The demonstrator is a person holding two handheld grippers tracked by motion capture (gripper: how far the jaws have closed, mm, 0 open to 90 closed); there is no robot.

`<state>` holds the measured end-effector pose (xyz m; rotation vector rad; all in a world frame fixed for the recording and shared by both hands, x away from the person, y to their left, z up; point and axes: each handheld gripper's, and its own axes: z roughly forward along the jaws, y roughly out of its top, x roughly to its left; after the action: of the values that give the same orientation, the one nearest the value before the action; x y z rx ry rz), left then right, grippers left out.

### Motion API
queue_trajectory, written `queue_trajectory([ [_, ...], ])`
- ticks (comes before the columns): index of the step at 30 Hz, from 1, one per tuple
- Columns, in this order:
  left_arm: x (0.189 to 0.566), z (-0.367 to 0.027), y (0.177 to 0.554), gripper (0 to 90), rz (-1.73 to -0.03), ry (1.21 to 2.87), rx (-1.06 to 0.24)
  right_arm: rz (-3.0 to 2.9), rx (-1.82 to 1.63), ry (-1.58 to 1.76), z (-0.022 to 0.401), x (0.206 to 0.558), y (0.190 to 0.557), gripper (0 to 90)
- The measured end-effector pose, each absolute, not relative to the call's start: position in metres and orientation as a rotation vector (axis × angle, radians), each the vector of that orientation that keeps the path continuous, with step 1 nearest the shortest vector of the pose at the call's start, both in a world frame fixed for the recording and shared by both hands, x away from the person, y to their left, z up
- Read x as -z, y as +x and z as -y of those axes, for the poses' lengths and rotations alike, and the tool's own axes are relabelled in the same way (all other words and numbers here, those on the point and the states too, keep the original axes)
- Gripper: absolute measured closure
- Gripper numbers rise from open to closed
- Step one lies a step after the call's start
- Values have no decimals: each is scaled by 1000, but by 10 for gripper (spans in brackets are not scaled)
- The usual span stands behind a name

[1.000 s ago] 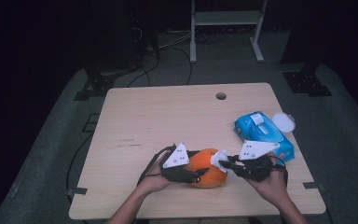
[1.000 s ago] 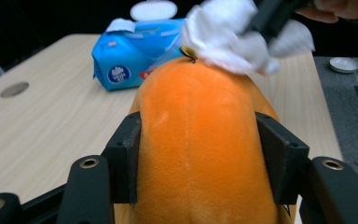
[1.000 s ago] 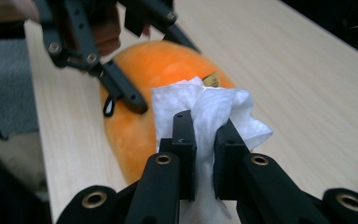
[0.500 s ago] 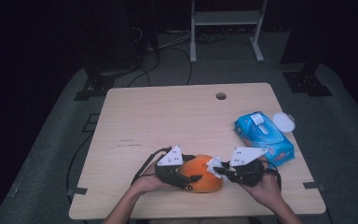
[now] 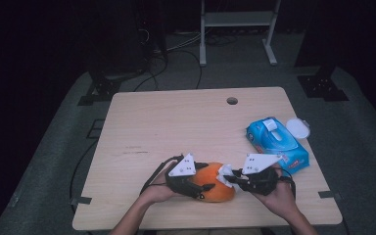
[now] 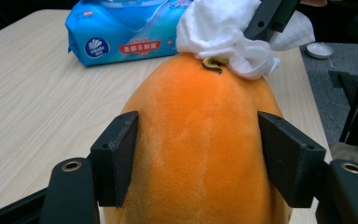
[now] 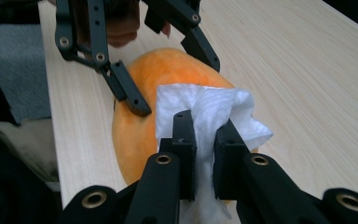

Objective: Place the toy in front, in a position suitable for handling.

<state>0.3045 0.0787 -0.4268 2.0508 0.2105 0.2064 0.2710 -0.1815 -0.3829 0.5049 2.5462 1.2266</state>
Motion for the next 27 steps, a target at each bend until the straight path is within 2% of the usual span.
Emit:
queue_trajectory([
  [8, 429, -85, 311, 326, -246, 2035, -180, -2547, -1220, 592, 200, 390, 276, 809],
  [13, 425, -72, 302, 331, -183, 2063, -225, -2547, -1222, 524, 185, 383, 273, 809],
  [16, 426, -76, 305, 328, -198, 2047, -205, -2551, -1207, 507, 183, 382, 275, 809],
  [17, 426, -78, 306, 309, -212, 2041, -193, -2556, -1218, 523, 185, 383, 276, 809],
  [18, 425, -81, 308, 225, -241, 2035, -184, -2556, -1215, 538, 188, 386, 277, 809],
  [19, 425, -81, 308, 197, -241, 2035, -184, -2556, -1215, 538, 188, 386, 277, 809],
  [21, 424, -84, 311, 190, -282, 2032, -175, -2550, -1217, 570, 193, 388, 278, 809],
  [24, 427, -83, 311, 301, -283, 2034, -168, -2554, -1259, 613, 204, 392, 283, 809],
  [27, 426, -84, 311, 327, -283, 2042, -173, -2559, -1249, 620, 206, 392, 284, 809],
])
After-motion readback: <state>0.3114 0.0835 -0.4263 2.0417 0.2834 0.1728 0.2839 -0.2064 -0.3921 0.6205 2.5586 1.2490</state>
